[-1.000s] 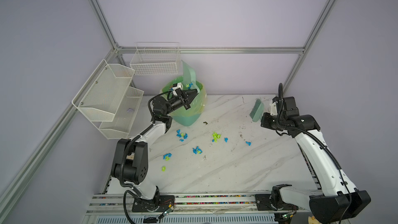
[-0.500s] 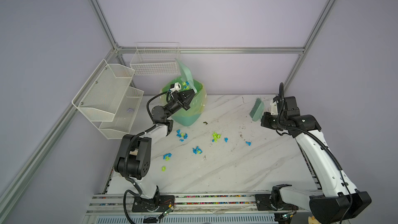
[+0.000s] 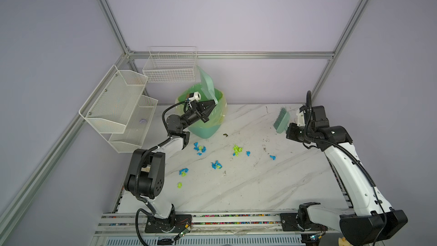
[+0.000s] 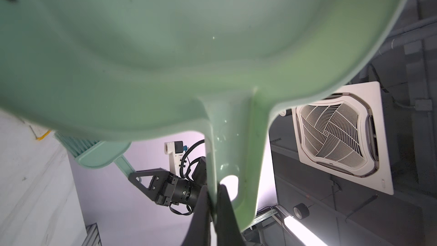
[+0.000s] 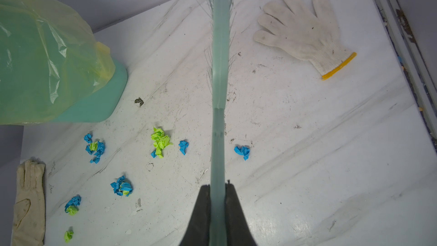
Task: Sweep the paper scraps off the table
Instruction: 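Tip the dustpan over the bin opening with the left gripper to empty it, then lower the empty dustpan by the scraps with the left gripper while the right approaches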
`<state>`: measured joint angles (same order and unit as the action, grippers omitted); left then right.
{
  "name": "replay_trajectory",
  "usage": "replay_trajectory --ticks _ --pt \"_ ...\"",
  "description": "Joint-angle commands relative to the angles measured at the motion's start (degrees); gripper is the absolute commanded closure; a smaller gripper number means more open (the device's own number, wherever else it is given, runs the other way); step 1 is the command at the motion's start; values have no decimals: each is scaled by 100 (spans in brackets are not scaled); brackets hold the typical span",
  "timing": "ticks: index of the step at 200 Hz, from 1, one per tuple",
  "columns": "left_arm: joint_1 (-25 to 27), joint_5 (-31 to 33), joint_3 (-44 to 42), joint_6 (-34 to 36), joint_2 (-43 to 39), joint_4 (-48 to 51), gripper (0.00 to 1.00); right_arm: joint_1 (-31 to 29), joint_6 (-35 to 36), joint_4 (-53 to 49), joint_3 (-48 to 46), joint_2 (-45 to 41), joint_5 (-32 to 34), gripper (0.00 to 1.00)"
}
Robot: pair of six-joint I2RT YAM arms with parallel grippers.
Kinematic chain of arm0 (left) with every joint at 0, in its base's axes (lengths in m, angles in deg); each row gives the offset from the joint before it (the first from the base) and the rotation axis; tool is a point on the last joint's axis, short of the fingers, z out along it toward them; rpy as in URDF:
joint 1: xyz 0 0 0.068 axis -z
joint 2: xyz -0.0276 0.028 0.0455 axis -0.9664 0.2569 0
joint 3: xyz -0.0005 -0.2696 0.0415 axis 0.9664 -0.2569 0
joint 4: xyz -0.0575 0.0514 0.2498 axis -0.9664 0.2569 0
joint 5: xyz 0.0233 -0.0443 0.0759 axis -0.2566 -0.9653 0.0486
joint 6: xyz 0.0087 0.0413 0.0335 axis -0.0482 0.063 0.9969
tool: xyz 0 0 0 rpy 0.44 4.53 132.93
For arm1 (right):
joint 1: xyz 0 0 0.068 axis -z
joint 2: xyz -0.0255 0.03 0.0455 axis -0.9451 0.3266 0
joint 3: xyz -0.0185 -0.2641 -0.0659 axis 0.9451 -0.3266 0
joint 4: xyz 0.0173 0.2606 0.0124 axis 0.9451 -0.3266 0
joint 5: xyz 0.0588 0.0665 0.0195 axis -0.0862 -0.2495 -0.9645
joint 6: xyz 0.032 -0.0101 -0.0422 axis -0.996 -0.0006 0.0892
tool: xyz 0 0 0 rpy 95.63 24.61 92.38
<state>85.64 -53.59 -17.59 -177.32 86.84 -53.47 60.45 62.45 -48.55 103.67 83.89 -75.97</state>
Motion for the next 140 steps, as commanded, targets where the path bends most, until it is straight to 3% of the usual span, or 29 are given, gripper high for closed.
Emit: replay_trajectory --ticks 1,73,140 --pt "-25 -444 513 345 -514 1035 100 36 -29 96 103 43 -52 100" --pt "-11 -845 921 2366 -1052 3698 100 37 -80 70 14 120 -113 100" --pt "37 -770 1735 5173 -1808 7561 100 35 -188 -80 38 176 -162 100"
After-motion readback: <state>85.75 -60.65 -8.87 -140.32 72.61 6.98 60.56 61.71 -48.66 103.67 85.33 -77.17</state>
